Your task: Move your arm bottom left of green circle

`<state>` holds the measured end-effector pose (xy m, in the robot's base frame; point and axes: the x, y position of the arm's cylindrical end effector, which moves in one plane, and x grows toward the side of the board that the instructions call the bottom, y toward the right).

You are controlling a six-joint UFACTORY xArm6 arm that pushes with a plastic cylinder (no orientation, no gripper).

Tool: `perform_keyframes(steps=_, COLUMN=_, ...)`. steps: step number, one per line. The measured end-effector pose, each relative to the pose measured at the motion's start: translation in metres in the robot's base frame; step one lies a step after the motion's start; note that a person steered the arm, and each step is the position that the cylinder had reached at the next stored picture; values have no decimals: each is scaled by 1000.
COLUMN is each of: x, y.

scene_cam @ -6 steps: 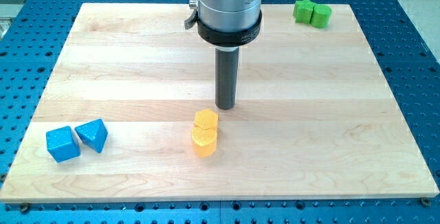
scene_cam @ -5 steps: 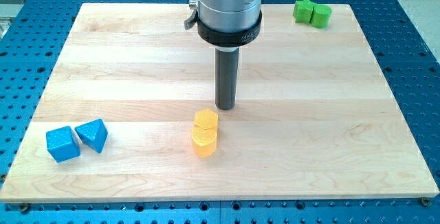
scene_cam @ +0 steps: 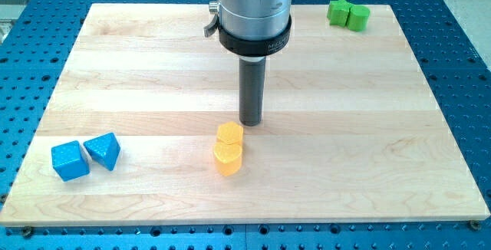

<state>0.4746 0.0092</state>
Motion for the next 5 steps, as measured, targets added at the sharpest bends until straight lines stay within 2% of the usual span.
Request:
perform_keyframes(steps=1, x=0, y=0)
perform_keyframes(steps=2, x=-18, y=5)
perform_keyframes(steps=3, x=-55, y=25)
perform_keyframes(steps=4, x=-52, y=38)
perform_keyframes(steps=5, x=-87, y=87)
